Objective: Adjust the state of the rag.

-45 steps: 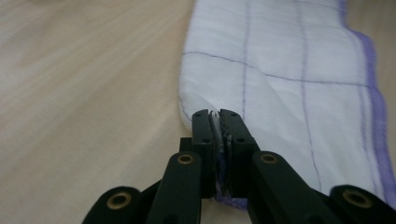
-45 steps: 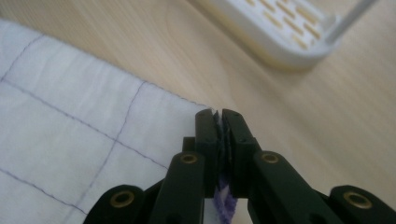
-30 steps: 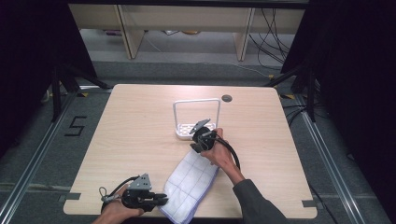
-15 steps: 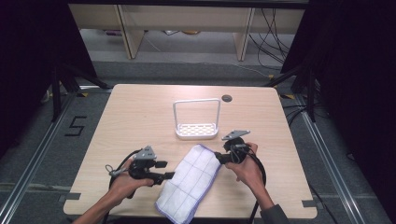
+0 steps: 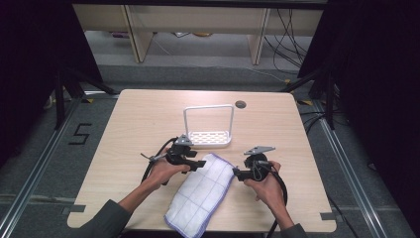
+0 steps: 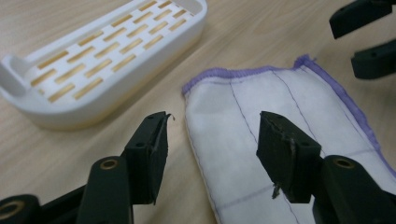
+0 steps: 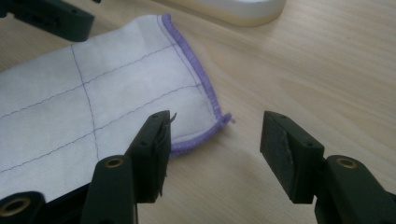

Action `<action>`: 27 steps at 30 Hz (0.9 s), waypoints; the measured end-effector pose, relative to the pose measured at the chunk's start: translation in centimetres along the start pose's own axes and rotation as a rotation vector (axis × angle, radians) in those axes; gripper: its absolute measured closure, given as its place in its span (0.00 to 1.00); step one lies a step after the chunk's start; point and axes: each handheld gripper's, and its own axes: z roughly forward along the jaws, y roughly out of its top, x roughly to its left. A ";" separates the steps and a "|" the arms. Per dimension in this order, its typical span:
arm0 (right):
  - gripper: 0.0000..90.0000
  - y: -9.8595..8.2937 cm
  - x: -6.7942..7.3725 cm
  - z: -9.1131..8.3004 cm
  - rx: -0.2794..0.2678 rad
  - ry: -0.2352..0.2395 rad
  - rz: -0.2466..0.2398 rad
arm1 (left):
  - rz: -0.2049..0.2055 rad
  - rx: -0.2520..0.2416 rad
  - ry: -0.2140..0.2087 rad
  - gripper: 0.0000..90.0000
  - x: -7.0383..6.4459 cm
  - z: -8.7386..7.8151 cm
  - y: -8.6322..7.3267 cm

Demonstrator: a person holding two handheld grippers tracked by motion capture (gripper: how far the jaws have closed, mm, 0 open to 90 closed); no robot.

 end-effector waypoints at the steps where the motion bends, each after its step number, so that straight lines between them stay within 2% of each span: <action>1: 0.49 0.0 0.1 0.2 0.001 0.001 0.007 | 0.013 0.012 0.000 0.48 0.1 0.3 0.3; 2: 0.48 0.0 0.2 0.4 -0.012 -0.004 0.012 | 0.016 0.017 -0.005 0.48 0.1 0.6 0.6; 3: 0.48 0.0 0.3 0.4 0.012 -0.002 0.017 | 0.023 0.021 -0.003 0.49 0.2 0.9 0.8; 4: 0.48 0.1 0.3 0.6 0.000 -0.008 0.002 | 0.022 0.020 0.001 0.50 0.2 1.2 0.9; 5: 0.48 0.1 0.3 0.6 0.007 -0.006 0.009 | 0.009 0.006 0.000 0.50 0.2 1.6 1.0; 10: 0.48 0.5 0.3 1.5 0.015 -0.021 0.028 | 0.037 0.042 0.008 0.52 0.4 2.7 1.5; 11: 0.49 0.5 0.3 1.7 0.005 -0.021 0.020 | 0.023 0.039 0.008 0.53 0.4 2.9 1.5; 15: 0.49 0.4 0.4 2.2 0.034 -0.036 0.004 | 0.029 0.053 0.009 0.55 0.5 3.7 1.5; 19: 0.50 0.1 0.6 2.7 0.052 -0.048 -0.011 | 0.053 0.074 0.005 0.59 0.3 4.1 1.4; 22: 0.50 0.0 0.8 2.8 0.059 -0.050 -0.005 | 0.061 0.073 0.001 0.64 0.3 4.2 1.3; 25: 0.50 -0.1 1.0 3.0 0.056 -0.052 -0.026 | 0.077 0.073 -0.012 0.70 0.2 4.3 1.3; 26: 0.50 -0.1 1.1 3.0 0.064 -0.052 -0.016 | 0.078 0.071 -0.020 0.71 0.2 4.3 1.3; 27: 0.50 -0.2 1.1 3.1 0.066 -0.049 -0.031 | 0.080 0.071 -0.027 0.74 0.1 4.3 1.2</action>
